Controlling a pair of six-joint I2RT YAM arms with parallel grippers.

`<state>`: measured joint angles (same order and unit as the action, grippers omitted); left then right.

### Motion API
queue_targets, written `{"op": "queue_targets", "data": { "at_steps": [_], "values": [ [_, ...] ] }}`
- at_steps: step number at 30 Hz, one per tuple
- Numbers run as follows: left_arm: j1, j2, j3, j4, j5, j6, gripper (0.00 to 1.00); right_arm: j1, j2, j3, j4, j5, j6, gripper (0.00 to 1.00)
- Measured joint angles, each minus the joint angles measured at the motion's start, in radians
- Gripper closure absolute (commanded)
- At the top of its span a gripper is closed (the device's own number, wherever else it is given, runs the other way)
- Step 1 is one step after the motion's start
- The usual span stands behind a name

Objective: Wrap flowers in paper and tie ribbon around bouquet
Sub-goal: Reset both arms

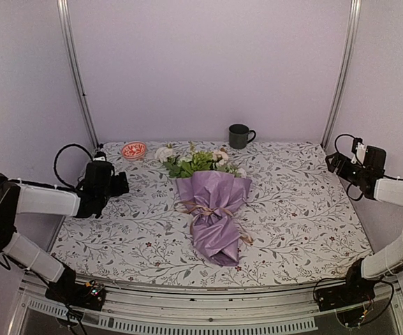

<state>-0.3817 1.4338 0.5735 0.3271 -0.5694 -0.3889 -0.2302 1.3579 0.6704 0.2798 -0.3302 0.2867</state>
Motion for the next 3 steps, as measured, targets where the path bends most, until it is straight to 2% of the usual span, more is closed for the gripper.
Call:
{"op": "queue_targets", "data": {
  "at_steps": [3],
  "values": [
    [0.0,-0.002,-0.048,0.068,-0.022,0.013,0.01,0.0,0.03,-0.069,0.068,0.012,-0.01,0.01]
  ]
}}
